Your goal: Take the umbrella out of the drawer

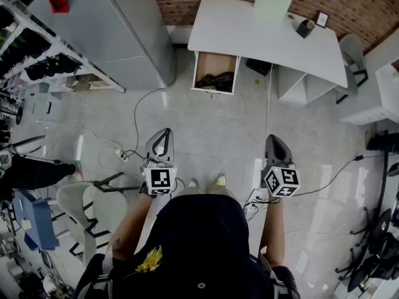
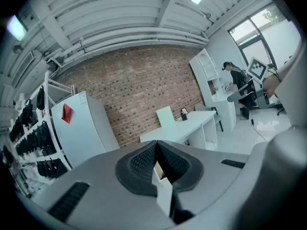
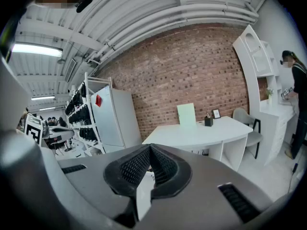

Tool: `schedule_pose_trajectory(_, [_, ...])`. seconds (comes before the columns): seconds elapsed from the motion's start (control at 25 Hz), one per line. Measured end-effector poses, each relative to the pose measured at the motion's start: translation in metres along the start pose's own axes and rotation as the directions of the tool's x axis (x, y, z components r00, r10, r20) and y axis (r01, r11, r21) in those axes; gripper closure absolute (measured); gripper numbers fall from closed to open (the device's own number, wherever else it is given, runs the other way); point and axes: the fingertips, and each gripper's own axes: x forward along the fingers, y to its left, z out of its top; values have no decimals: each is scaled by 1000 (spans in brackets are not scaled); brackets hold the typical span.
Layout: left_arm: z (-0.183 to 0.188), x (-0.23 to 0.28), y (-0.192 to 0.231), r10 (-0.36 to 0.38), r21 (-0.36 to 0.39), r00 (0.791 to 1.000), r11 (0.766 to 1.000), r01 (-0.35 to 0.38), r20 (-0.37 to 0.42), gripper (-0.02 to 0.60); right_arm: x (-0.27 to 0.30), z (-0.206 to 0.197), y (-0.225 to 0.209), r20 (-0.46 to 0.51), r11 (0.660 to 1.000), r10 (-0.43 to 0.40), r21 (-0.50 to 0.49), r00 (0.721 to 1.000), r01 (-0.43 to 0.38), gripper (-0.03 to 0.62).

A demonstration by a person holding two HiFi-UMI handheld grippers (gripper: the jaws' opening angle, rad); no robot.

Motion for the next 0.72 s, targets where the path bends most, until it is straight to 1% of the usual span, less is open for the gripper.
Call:
schedule_pose_trajectory(0.12, [32, -21, -1, -10, -21, 996, 1000, 12, 89, 563, -24, 21, 12, 38, 998, -18, -55, 999, 20, 569])
schedule_pose_trajectory(0.2, [38, -32, 1, -30, -39, 994, 999, 35, 108, 563, -39, 27, 24, 55, 997, -34, -73, 998, 38, 569])
schedule_pose_trajectory(0.24, [39, -35, 3, -37, -62, 992, 997, 45, 117, 563, -45, 30, 33, 61, 995, -41, -86, 997, 47, 569])
schedule_pose_trajectory(0.36, [36, -45, 12, -56, -138, 988, 987, 76, 145, 563, -56, 31, 65, 65, 989, -53, -137, 996, 62, 569])
schedule_pose_trajectory(0.44, [27, -53, 15, -71, -160, 987, 983, 95, 147, 563, -63, 27, 84, 67, 985, -68, -155, 995, 78, 569])
schedule_pose_trajectory(0.52, [23, -59, 16, -80, -187, 986, 977, 108, 148, 563, -71, 24, 96, 79, 983, -89, -152, 993, 101, 569])
schedule_pose_trajectory(0.72, [23, -69, 22, -103, -202, 981, 970, 135, 162, 563, -90, 9, 114, 67, 985, -112, -126, 991, 120, 569])
